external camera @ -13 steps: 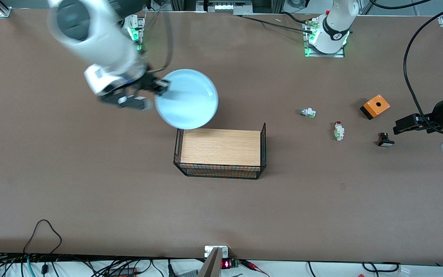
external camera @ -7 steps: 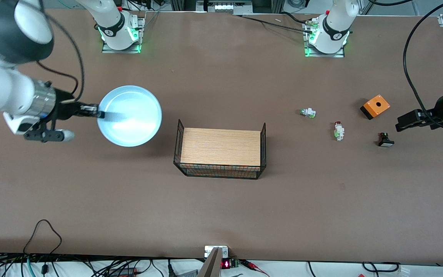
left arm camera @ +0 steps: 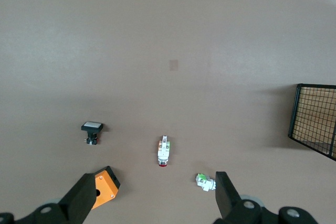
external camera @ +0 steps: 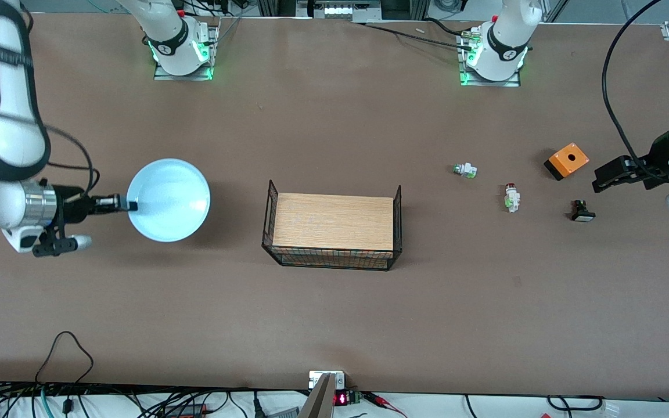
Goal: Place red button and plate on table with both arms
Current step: 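Carry the blue plate away from the basket with the right gripper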
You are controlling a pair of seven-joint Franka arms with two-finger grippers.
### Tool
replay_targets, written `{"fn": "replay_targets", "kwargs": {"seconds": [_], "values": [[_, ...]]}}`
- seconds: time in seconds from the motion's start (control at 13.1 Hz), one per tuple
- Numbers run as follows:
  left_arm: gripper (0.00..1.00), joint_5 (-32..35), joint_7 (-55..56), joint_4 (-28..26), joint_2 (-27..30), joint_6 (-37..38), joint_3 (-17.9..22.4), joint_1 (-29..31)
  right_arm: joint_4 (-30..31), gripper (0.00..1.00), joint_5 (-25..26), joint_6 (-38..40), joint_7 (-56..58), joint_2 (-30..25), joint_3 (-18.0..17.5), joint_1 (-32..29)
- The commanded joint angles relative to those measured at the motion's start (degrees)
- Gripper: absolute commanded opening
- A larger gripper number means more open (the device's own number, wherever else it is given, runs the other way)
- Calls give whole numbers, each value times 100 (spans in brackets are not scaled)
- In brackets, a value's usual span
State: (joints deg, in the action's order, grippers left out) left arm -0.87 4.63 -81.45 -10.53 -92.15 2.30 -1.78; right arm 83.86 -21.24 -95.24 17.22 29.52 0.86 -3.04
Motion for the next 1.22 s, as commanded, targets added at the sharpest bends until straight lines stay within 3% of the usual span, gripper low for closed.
{"fn": "replay_targets", "kwargs": {"seconds": [0.0,0.46,1.14], "values": [[100,-80,-225,-205,165,-93,60,-15,-98,0,-283,-441,779,448,-112,-170],[100,-80,-234,-231,165,-110,-186,336,-98,0,-794,-1417,2266,1336,-121,-425],[100,-71,-243,-196,191,-22,-212,327,-107,0,-838,-2122,3173,1662,-121,-601]]}}
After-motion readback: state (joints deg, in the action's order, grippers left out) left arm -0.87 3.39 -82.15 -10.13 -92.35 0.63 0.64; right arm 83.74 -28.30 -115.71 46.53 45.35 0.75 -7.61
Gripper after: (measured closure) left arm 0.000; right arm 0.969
